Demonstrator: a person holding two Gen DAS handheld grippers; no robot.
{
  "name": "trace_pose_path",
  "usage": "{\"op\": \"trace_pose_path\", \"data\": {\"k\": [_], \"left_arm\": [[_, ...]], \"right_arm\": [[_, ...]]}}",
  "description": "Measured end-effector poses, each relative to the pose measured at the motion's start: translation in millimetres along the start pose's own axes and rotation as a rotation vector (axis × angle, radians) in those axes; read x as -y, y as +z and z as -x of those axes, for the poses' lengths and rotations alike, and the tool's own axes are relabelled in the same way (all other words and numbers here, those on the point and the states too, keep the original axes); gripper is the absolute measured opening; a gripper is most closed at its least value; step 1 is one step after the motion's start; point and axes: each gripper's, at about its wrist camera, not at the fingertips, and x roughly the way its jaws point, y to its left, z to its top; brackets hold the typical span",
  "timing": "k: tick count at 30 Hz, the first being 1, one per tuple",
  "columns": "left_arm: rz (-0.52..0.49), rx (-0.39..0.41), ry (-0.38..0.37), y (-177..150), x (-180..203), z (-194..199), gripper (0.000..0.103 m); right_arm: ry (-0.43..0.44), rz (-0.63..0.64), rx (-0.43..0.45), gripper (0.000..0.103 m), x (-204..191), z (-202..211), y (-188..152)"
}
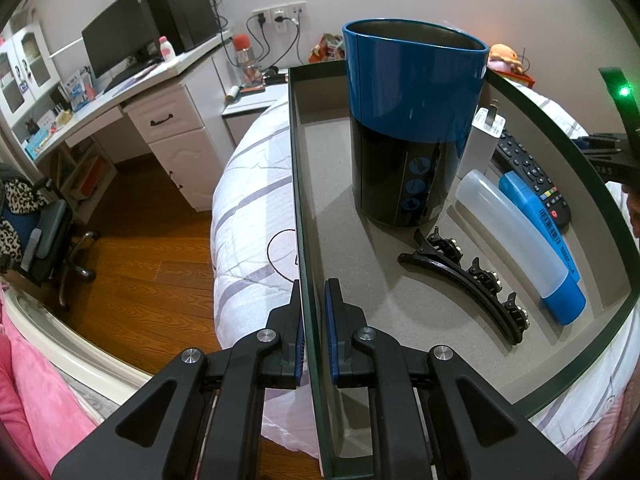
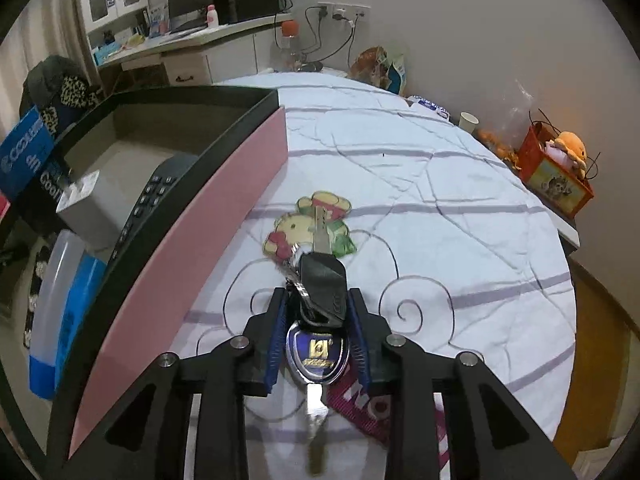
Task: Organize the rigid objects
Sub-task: 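Grasp the keys with the pink keychain by the key head with the right tool, then lift the keys and carry them over the box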
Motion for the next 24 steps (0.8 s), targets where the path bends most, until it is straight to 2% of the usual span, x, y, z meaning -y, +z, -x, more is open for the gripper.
{"op": "trace_pose_path", "data": {"k": [3, 7, 11, 15, 24], "left_arm": [[0.001, 0.001, 0.000, 1, 1, 0, 0.007], [-0.001, 0.000, 0.001, 1, 1, 0, 0.007], [-0.001, 0.000, -0.001, 1, 1, 0, 0.008], [-0.001, -0.001, -0.001, 2, 2, -1, 0.008], [-0.002, -0.001, 0.000, 2, 2, -1, 0.008]], "right_arm": [[-0.023, 0.018, 0.011, 0.040, -1, -4, 4], [-0.018, 0.016, 0.020, 0.040, 1, -6, 4], [0.017, -0.020, 0.025, 0.027, 3, -5, 2], [0.025, -0.043, 0.048, 0.026, 2, 1, -5], [0.140, -0.156, 0.119, 0.025, 9, 16, -20]]}}
